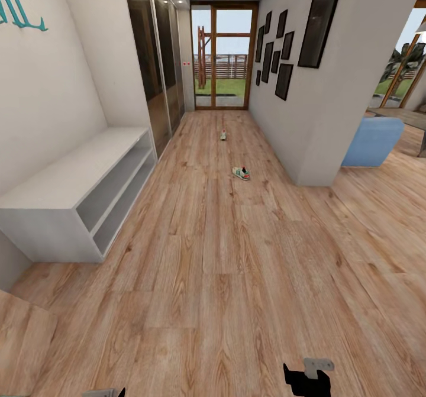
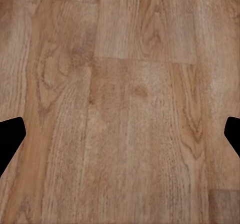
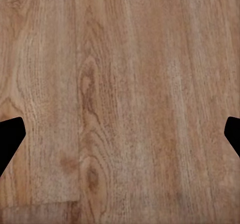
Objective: Pick up the two gym shoes and the two sandals from the corridor floor and place them onto the hallstand (shoe rack) in the corridor, making sure they are on the rack and not on the floor. Arrange them so the two gym shoes are next to each other and the two sandals are next to each other.
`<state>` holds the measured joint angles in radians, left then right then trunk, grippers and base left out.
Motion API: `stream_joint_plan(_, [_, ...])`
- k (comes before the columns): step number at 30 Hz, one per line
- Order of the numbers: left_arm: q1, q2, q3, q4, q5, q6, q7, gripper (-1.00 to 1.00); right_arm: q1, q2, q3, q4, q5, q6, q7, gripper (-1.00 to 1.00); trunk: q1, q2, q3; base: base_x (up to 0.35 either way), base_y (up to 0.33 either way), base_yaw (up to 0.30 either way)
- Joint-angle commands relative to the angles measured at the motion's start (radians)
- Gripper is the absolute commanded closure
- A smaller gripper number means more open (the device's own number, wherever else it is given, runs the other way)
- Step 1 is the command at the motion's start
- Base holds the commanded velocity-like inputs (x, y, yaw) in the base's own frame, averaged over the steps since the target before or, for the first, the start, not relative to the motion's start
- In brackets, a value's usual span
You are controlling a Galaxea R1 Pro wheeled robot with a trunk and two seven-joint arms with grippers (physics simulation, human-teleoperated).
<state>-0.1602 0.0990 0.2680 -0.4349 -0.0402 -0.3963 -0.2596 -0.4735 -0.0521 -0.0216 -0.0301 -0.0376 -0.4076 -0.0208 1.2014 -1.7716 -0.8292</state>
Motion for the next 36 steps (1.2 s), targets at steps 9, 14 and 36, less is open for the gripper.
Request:
stream_joint_plan(9, [-0.001, -0.001, 0.009, 0.001, -0.004, -0.003, -0.008, -1.00, 0.001, 0.000, -0.001, 0.001, -0.004, -0.004, 0.000, -1.00, 0.000, 0.000, -0.001, 0.000, 0.000, 0.000])
stream_joint_plan(14, [-0.001, -0.001, 0.008, 0.001, -0.004, -0.003, -0.008, -1.00, 0.001, 0.000, -0.001, 0.001, -0.004, -0.004, 0.000, -1.00, 0.000, 0.000, -0.001, 0.058, 0.000, 0.000])
stream_joint_plan(36, [-0.001, -0.001, 0.008, 0.001, -0.006, -0.003, -0.009, -1.00, 0.001, 0.000, -0.001, 0.001, -0.004, -0.004, -0.001, -1.00, 0.000, 0.000, -0.001, 0.279, -0.036, 0.000])
